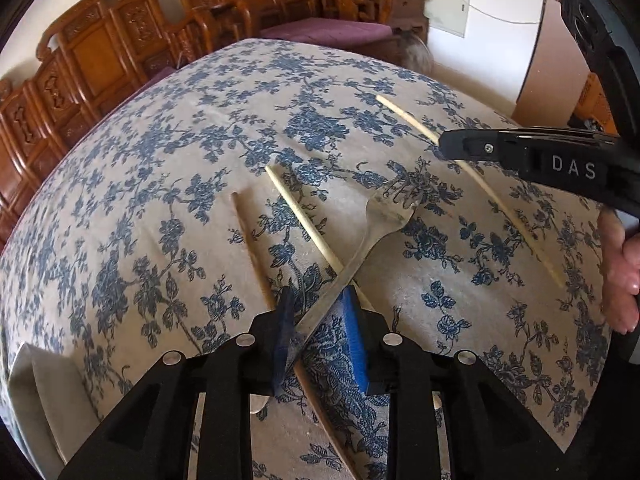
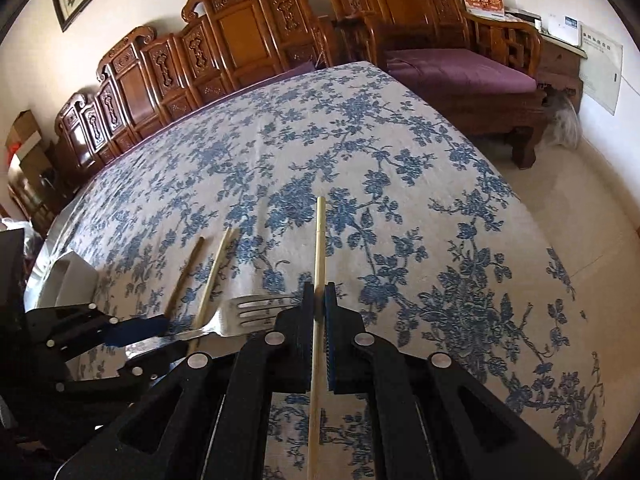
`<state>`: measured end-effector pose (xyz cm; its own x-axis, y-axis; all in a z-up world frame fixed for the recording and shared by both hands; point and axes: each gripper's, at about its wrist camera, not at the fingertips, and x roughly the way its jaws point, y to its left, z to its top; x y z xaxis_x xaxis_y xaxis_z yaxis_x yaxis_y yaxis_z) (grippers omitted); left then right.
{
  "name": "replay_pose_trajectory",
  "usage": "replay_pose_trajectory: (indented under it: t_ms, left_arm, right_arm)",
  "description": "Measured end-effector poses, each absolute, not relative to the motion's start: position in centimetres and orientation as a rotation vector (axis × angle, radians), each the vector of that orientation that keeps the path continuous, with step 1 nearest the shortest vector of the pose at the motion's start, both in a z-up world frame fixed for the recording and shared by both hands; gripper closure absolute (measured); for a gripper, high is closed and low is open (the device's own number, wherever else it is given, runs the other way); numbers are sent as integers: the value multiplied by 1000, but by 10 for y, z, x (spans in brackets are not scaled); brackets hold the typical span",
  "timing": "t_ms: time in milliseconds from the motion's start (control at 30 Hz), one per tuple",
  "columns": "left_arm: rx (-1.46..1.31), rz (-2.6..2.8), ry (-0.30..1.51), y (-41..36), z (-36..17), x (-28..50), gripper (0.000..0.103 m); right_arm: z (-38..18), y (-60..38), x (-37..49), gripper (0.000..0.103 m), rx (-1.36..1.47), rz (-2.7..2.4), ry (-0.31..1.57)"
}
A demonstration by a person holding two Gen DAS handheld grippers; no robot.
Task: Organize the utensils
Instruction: 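Lift the metal fork with the left tool while the right tool lifts the chopstick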
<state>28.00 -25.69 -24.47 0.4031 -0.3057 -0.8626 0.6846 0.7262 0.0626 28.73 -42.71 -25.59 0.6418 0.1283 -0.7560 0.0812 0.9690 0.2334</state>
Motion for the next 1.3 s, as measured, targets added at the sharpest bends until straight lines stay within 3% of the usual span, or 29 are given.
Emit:
replay_pose_trajectory:
  t_ms: [133, 433, 1300]
  left_arm:
    - [455, -685, 1000, -262, -245, 283, 92]
    - [485, -660, 975, -269, -243, 278, 96]
    - [231, -475, 894, -165, -172, 254, 96]
  right_arm:
    - [-254, -426, 287, 97, 269, 37, 869]
    - [-253, -424, 287, 97, 281, 52, 864]
    - [-236, -336, 279, 97, 155, 244, 852]
